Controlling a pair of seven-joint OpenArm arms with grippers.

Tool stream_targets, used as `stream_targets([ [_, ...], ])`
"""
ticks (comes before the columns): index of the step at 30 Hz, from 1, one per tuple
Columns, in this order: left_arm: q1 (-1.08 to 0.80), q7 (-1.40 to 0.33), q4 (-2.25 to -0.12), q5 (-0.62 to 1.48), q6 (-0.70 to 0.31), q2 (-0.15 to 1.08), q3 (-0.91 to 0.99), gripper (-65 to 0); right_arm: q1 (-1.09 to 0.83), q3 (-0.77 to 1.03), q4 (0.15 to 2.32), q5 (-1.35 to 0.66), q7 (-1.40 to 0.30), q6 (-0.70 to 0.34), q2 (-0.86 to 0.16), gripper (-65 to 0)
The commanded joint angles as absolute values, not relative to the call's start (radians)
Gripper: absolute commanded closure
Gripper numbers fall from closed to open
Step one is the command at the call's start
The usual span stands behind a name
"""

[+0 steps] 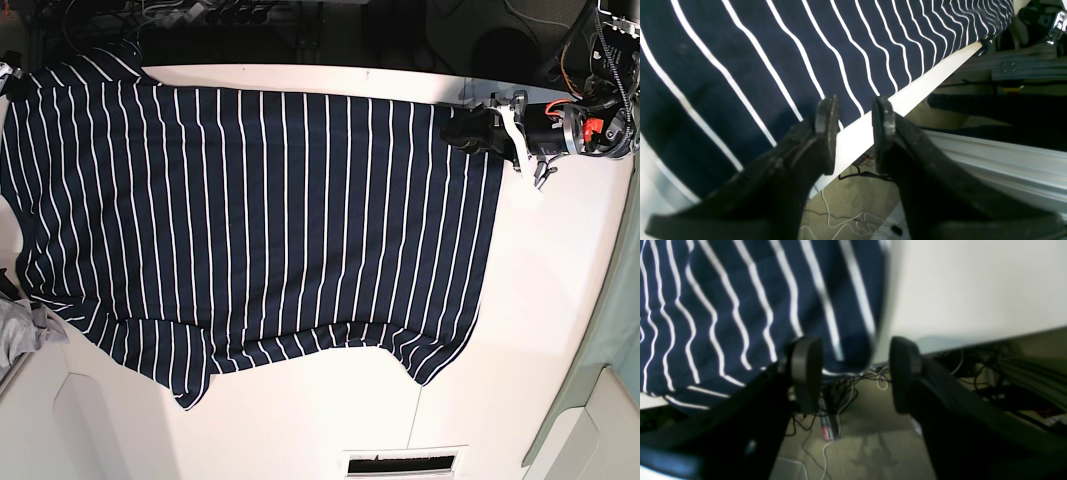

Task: Layout the t-shirt on the table in an organized manner, then fold the t-shirt properly
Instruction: 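Drag the held shirt edge with the left gripper along the table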

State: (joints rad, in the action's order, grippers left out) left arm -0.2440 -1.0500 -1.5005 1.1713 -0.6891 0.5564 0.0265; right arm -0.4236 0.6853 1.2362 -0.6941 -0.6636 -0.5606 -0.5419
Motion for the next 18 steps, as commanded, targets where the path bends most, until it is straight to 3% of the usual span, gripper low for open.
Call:
stream_targets([
  [1,-0.239,-1.042,-1.515,1.193,-0.698,0.566,0.034,-20.4,-0.421,0.683,1.25,-0.704,-0.647,-0.561,-0.567,-31.9],
  [5,-0.238,-1.04,-1.515,1.193,-0.698,0.565,0.034,-20.7,-0.421,0.665,1.239,-0.68,-0.639,-0.556,-0.562,-31.9],
  [8,-0.238,-1.04,-1.515,1.193,-0.698,0.565,0.034,-24.4,-0.42,0.665,1.209,-0.638,-0.611,-0.546,-0.563,-31.8],
  [18,-0.238,-1.04,-1.515,1.193,-0.698,0.565,0.034,-24.4,-0.304,0.665,1.074,-0.629,-0.624,-0.552,-0.562,-31.6],
])
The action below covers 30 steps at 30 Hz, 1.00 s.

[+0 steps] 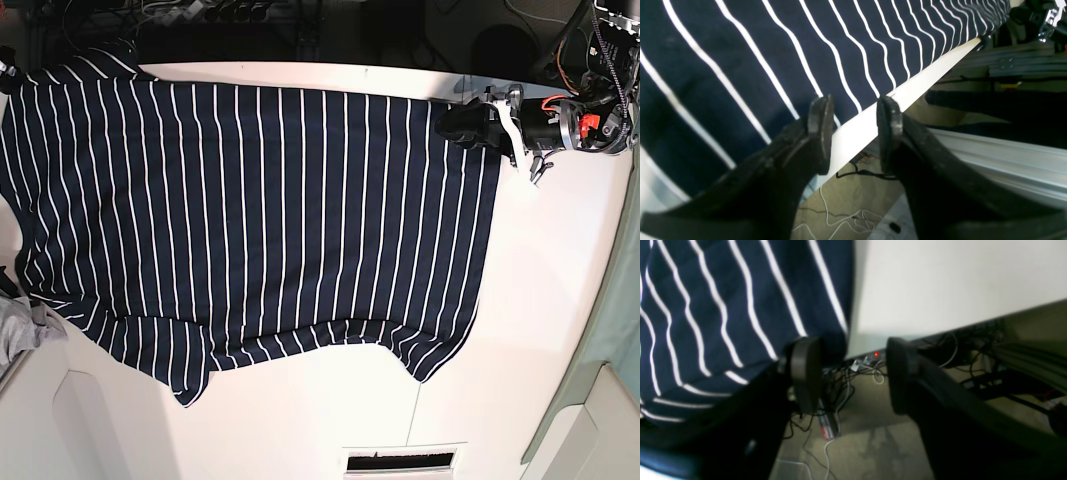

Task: Layout the t-shirt on the table in an organized manner, then fold the t-shirt properly
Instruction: 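Drag the held shirt edge with the left gripper along the table, then pull the shirt edge with the left gripper, folding the body lengthwise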

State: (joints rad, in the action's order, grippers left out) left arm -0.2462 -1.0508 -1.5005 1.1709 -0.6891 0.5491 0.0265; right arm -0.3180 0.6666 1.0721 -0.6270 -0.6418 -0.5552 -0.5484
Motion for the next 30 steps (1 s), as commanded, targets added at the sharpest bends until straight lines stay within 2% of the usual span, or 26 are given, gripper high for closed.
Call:
stream_targets([
  [1,-0.238,-1.039,-1.515,1.193,-0.698,0.565,0.034,-24.4,-0.3,0.665,1.074,-0.641,-0.637,-0.558,-0.561,-31.6],
  [7,-0.238,-1.031,-1.515,1.192,-0.698,0.565,0.034,-24.4,-0.3,0.665,1.074,-0.749,-0.701,-0.583,-0.562,-30.8],
  [10,-0.232,-1.006,-1.515,1.163,-0.698,0.566,0.034,-24.4,-0.3,0.665,1.075,-0.81,-0.733,-0.584,-0.561,-22.5],
  [12,-0.221,-0.987,-1.515,1.12,-0.698,0.566,0.037,-24.4,-0.3,0.665,1.075,-0.831,-0.742,-0.584,-0.561,-19.9],
  [22,-0.205,-0.992,-1.512,1.089,-0.698,0.566,0.166,-24.4,-0.294,0.665,1.075,-0.83,-0.741,-0.584,-0.561,-20.0],
  [27,-0.24,-0.918,-1.48,0.947,-0.669,0.566,0.173,-33.5,-0.291,0.665,1.075,-0.846,-0.741,-0.584,-0.562,-20.0],
  [30,-0.24,-0.913,-1.47,0.945,-0.66,0.565,0.173,-33.6,-0.291,0.665,1.076,-0.853,-0.743,-0.584,-0.561,-20.0],
])
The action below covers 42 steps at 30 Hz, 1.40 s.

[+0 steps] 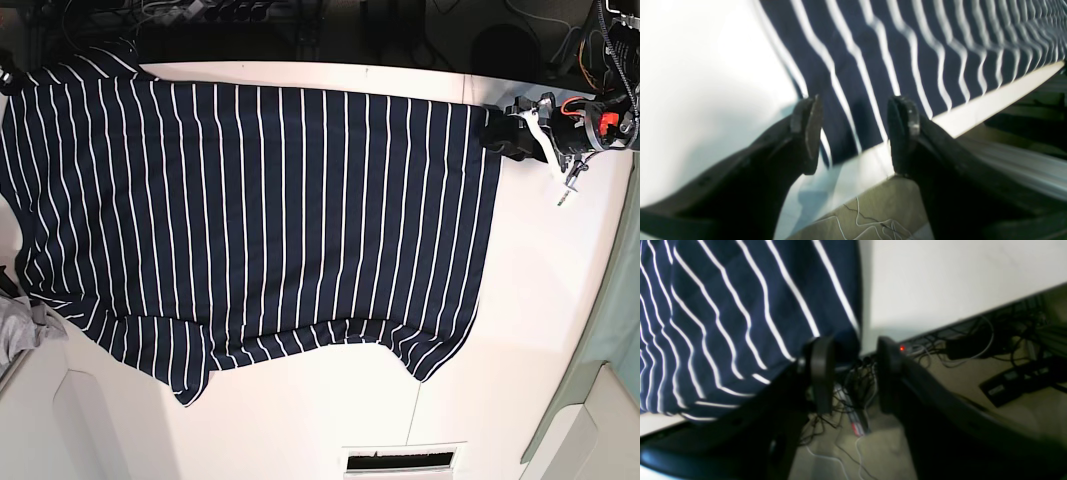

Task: Layout the t-shirt on the table in an organized manner, then fold the t-shirt properly
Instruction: 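Pull the shirt edge with the left gripper, folding the body lengthwise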

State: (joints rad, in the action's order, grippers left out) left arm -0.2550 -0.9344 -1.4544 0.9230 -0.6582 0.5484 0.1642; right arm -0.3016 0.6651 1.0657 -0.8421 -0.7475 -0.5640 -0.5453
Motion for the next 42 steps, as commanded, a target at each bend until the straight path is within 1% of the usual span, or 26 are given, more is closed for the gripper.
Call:
stream_targets([
  [1,-0.235,-0.912,-1.47,0.941,-0.648,0.565,0.173,-33.6,-0.291,0.665,1.076,-0.852,-0.746,-0.584,-0.562,-20.0],
  [4,-0.23,-0.896,-1.47,0.866,-0.577,0.565,0.173,-33.6,-0.291,0.665,1.076,-0.852,-0.754,-0.584,-0.562,-20.0],
  [7,-0.234,-0.898,-1.47,0.829,-0.541,0.565,0.173,-33.5,-0.291,0.665,1.082,-0.854,-0.757,-0.584,-0.562,-20.0],
  [13,-0.239,-0.945,-1.47,0.833,-0.533,0.565,0.172,-33.5,-0.292,0.665,1.106,-0.856,-0.766,-0.583,-0.562,-20.0],
  [18,-0.288,-0.947,-1.47,0.87,-0.536,0.565,0.172,-33.5,-0.291,0.665,1.107,-0.857,-0.785,-0.583,-0.562,-20.0],
  [26,-0.318,-0.941,-1.47,0.904,-0.559,0.559,0.171,-33.5,-0.291,0.665,1.107,-0.865,-0.786,-0.583,-0.561,-20.0],
  [30,-0.319,-0.943,-1.47,0.933,-0.594,0.559,0.163,-33.2,-0.291,0.665,1.107,-0.88,-0.79,-0.583,-0.561,-20.0],
  [32,-0.319,-0.948,-1.47,0.945,-0.627,0.56,0.155,-30.7,-0.292,0.665,1.107,-0.88,-0.805,-0.583,-0.561,-20.0],
  [33,-0.319,-0.951,-1.47,0.957,-0.641,0.559,0.15,-27.4,-0.292,0.665,1.107,-0.88,-0.815,-0.584,-0.561,-20.0],
  [35,-0.319,-0.95,-1.47,0.979,-0.67,0.56,0.136,-16.9,-0.295,0.665,1.107,-0.88,-0.82,-0.584,-0.561,-19.9],
  [37,-0.319,-0.945,-1.47,0.988,-0.688,0.56,0.125,-3.5,-0.294,0.665,1.107,-0.88,-0.82,-0.584,-0.561,-19.3],
  [38,-0.319,-0.935,-1.47,0.988,-0.698,0.56,0.122,0.0,-0.294,0.665,1.107,-0.881,-0.819,-0.584,-0.561,-15.2],
  [40,-0.318,-0.915,-1.47,0.988,-0.698,0.561,0.123,0.0,-0.294,0.665,1.107,-0.883,-0.819,-0.584,-0.562,0.0],
  [42,-0.315,-0.889,-1.471,0.989,-0.698,0.564,0.124,0.0,-0.294,0.665,1.107,-0.88,-0.82,-0.584,-0.562,0.0],
])
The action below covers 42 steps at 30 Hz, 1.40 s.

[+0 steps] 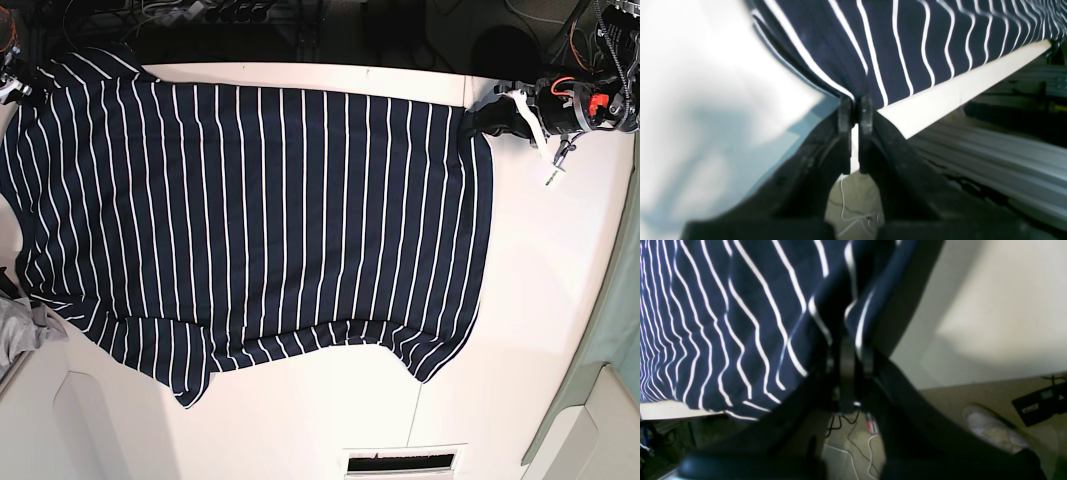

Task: Layout the t-shirt on the table in an organized manner, then fold the t-shirt properly
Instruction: 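Pull the shirt edge with the left gripper, folding the body lengthwise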

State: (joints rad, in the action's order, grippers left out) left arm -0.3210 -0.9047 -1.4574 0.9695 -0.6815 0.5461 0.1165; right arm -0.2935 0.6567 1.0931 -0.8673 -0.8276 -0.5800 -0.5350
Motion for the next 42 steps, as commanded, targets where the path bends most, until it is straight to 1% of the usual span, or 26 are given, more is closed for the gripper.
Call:
stream_targets([
  [1,-0.315,-0.878,-1.471,0.998,-0.698,0.568,0.125,0.0,-0.294,0.665,1.107,-0.88,-0.82,-0.583,-0.562,0.0],
  [5,-0.316,-0.88,-1.473,1.112,-0.698,0.585,0.146,0.0,-0.297,0.673,1.108,-0.884,-0.832,-0.584,-0.563,0.0],
  [8,-0.316,-0.889,-1.473,1.16,-0.698,0.602,0.165,0.0,-0.299,0.699,1.12,-0.91,-0.855,-0.585,-0.563,0.0],
  [12,-0.316,-0.899,-1.475,1.169,-0.698,0.604,0.221,0.0,-0.328,0.758,1.19,-0.979,-0.879,-0.604,-0.565,0.0],
  [17,-0.316,-0.898,-1.475,1.179,-0.698,0.604,0.253,0.0,-0.352,0.815,1.319,-0.98,-0.879,-0.606,-0.565,0.0],
  [21,-0.309,-0.897,-1.475,1.179,-0.698,0.604,0.253,0.0,-0.329,0.822,1.372,-0.964,-0.871,-0.602,-0.565,0.0],
  [26,-0.26,-0.89,-1.473,1.131,-0.698,0.604,0.253,0.0,-0.271,0.822,1.365,-0.92,-0.839,-0.598,-0.565,0.0],
  [33,-0.198,-0.845,-1.459,1.019,-0.698,0.596,0.242,0.0,-0.157,0.82,1.307,-0.92,-0.827,-0.598,-0.564,0.0],
  [39,-0.132,-0.764,-1.349,0.963,-0.698,0.595,0.185,0.0,-0.039,0.801,1.227,-0.917,-0.815,-0.598,-0.564,0.0],
  [42,-0.081,-0.745,-1.272,0.934,-0.698,0.585,0.163,0.0,0.014,0.769,1.176,-0.884,-0.783,-0.598,-0.563,0.0],
])
